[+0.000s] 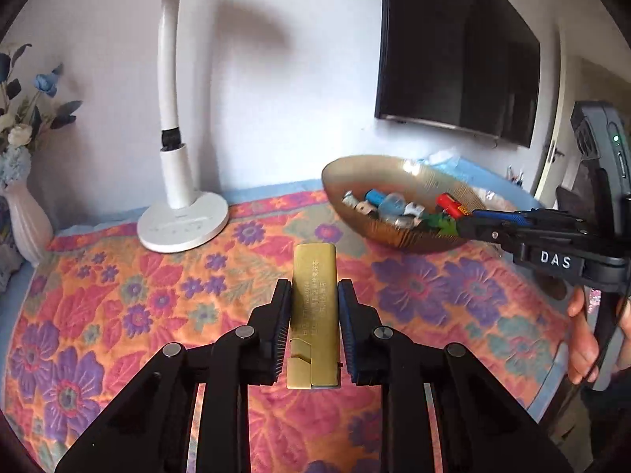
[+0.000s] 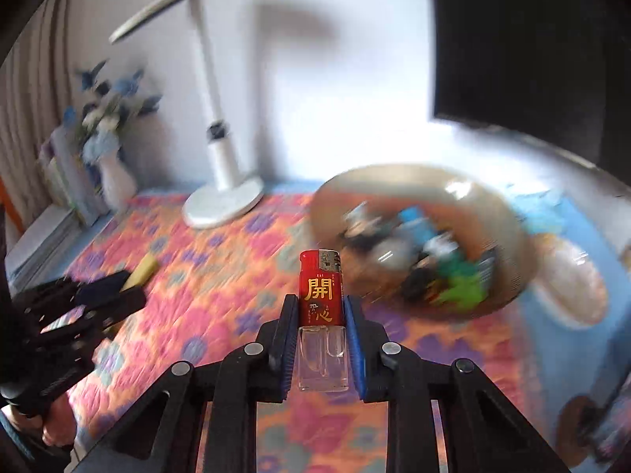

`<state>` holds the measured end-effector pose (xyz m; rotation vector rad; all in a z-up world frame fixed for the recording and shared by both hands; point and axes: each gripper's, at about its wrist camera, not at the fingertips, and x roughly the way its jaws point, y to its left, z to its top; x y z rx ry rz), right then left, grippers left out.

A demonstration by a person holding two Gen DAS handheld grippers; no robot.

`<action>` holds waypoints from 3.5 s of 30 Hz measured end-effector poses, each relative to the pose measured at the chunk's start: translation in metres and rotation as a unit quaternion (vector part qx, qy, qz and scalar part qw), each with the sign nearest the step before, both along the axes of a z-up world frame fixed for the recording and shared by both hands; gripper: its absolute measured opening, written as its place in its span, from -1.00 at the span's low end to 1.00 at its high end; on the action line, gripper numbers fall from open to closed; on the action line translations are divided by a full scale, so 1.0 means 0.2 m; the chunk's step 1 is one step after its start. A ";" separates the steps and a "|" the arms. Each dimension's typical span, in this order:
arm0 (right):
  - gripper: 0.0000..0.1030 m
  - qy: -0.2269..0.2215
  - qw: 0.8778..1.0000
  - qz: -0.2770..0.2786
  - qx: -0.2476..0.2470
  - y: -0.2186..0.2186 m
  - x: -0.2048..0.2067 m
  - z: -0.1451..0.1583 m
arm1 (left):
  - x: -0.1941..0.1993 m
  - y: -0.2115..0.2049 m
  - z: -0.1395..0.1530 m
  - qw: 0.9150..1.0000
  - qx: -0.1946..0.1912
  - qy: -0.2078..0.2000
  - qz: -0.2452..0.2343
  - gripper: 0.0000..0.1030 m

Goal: Organize rigid objects

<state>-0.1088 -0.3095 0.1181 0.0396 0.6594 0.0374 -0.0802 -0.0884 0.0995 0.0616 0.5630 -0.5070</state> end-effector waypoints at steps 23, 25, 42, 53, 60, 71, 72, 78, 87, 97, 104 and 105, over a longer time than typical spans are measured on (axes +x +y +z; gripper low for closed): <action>-0.34 0.064 0.980 -0.185 0.019 -0.77 0.43 -0.06 | 0.65 -0.60 0.09 0.999 -0.026 0.032 -0.029 0.67; -0.33 0.063 0.982 -0.175 0.025 -0.73 0.39 -0.06 | 0.62 -0.48 0.11 0.998 -0.030 0.050 -0.020 0.67; 0.13 0.060 0.997 0.007 0.056 0.35 0.29 -0.18 | 0.17 0.49 0.14 0.984 -0.013 0.014 0.176 0.98; 0.24 0.074 0.997 0.020 -0.004 0.50 0.32 -0.36 | 0.21 0.43 -0.21 0.980 0.003 0.032 0.198 0.98; 0.35 0.122 0.992 0.005 -0.002 0.49 0.38 -0.55 | 0.24 0.35 -0.32 0.978 0.051 0.050 0.194 0.98; 0.63 0.104 0.994 0.017 -0.007 0.51 0.35 -0.53 | 0.26 0.37 -0.34 0.977 0.046 0.068 0.198 0.98; 0.63 0.104 0.994 0.018 -0.007 0.51 0.35 -0.52 | 0.27 0.37 -0.35 0.976 0.045 0.071 0.200 0.98; 0.64 0.105 0.994 0.016 -0.007 0.51 0.34 -0.52 | 0.27 0.37 -0.36 0.976 0.046 0.077 0.200 0.98; 0.66 0.114 0.993 0.019 -0.007 0.51 0.37 -0.53 | 0.29 0.38 -0.37 0.975 0.045 0.085 0.199 0.98; 0.67 0.122 0.992 0.022 -0.014 0.52 0.37 -0.55 | 0.29 0.38 -0.38 0.975 0.047 0.088 0.198 0.98; 0.67 0.126 0.992 0.022 -0.020 0.53 0.38 -0.56 | 0.30 0.38 -0.39 0.974 0.052 0.093 0.199 0.98; 0.67 0.127 0.992 0.023 -0.019 0.52 0.38 -0.56 | 0.30 0.38 -0.39 0.974 0.052 0.093 0.199 0.98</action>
